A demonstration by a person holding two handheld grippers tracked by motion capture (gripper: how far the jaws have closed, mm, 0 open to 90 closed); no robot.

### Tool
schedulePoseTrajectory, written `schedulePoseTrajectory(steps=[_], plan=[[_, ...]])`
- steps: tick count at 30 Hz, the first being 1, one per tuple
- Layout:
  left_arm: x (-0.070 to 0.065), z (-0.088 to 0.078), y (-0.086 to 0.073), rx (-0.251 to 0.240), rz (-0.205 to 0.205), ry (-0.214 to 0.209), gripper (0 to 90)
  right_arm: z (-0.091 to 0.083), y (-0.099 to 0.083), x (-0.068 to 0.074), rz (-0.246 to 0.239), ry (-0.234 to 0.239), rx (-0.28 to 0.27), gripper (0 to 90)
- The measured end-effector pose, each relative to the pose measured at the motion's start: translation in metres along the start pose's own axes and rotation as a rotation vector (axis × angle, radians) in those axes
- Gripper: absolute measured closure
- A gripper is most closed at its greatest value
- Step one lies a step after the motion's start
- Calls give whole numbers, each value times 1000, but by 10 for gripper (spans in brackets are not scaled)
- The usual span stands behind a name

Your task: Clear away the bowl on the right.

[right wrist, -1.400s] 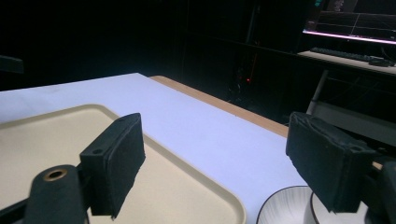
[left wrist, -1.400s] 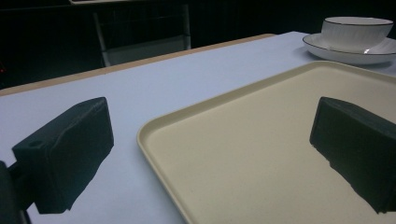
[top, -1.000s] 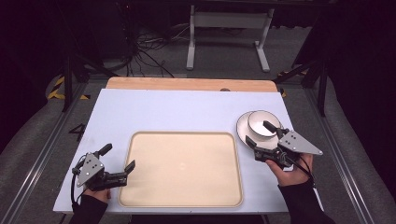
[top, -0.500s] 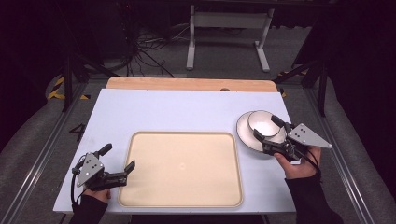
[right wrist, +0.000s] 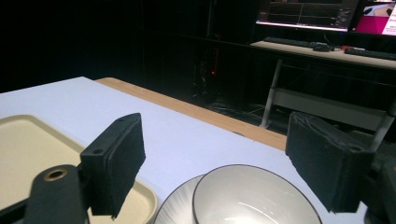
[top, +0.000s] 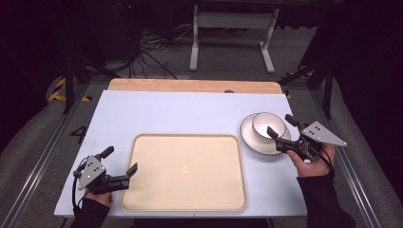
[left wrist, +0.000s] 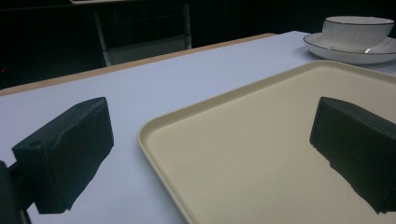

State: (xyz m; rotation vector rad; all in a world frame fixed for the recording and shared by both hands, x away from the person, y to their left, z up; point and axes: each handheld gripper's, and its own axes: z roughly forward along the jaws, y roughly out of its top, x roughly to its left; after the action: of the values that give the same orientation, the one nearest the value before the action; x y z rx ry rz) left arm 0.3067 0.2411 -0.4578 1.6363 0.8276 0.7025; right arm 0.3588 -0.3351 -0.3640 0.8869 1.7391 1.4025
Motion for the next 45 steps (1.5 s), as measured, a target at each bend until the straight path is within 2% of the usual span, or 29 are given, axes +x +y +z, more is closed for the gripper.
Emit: schedulePoseTrajectory(steps=[8, 14, 22, 37, 41, 45], plan=[[0, 0, 0, 0, 0, 0, 2, -1, 1, -10, 4, -21, 2, 195], [0, 0, 0, 0, 0, 0, 1, 1, 1, -20, 9, -45, 27, 194], [0, 0, 0, 2, 1, 0, 1, 7, 6, -33, 40, -56, 73, 194], [0, 0, 0, 1, -1, 2, 1, 16, 12, -49, 22, -96, 118, 194], [0, 0, 0, 1, -1, 2, 2, 22, 12, -53, 41, -103, 168, 205], [0, 0, 0, 1, -2, 2, 1, 29, 14, -56, 58, -114, 261, 278]])
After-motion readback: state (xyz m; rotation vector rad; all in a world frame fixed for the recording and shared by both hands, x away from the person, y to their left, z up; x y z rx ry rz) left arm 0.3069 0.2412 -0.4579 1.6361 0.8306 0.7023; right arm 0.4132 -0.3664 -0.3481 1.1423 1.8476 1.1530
